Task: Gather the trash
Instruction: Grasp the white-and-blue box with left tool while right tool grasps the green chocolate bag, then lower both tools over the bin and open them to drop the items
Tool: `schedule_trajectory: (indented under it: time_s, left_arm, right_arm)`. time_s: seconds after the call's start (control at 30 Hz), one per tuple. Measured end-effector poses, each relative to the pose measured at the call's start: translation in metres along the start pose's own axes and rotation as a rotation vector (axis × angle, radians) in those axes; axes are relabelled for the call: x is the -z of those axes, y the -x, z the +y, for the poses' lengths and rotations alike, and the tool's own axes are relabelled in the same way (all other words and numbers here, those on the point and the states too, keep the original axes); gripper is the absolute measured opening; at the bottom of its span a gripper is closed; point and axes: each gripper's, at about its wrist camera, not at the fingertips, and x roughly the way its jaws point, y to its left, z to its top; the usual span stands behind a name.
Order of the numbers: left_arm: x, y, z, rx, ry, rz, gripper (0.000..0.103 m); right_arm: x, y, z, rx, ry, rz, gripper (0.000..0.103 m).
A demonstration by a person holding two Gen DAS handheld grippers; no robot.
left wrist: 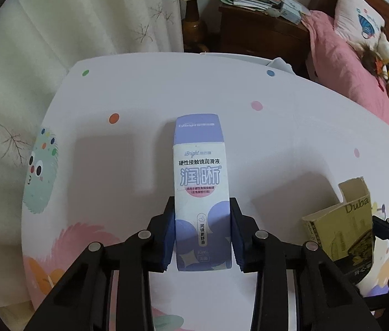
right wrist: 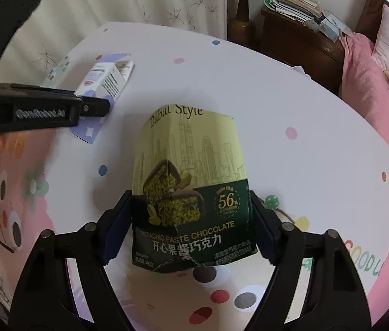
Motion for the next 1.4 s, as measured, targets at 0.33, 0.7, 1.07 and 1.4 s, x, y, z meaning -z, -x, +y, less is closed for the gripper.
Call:
schedule_trajectory:
  time_s: [0.33, 0.7, 1.07, 1.4]
  left_arm:
    - [0.055, 0.055, -0.005, 0.072, -0.048, -0.045, 0.034]
    - [0.191, 0.177, 0.029, 0.181, -0.103, -0.124, 0.034]
    - [0.364, 0.266, 0.101, 0.252, -0.273, -0.2, 0.034]
    - [0.51, 0.278, 0.177, 0.318, -0.416, -0.161, 0.034]
  right_arm:
    - [0.031, 0.045, 0.005, -0.07, -0.132, -0.101, 0.071]
    - [0.102, 0.117, 0.072, -0.105, -0.218, -0.171, 0.071]
    - [0.218, 0.175, 0.217, -0.035, -0.339, -0.208, 0.071]
    - [0.332, 0.2, 0.356, 0.046, -0.412, -0.195, 0.071]
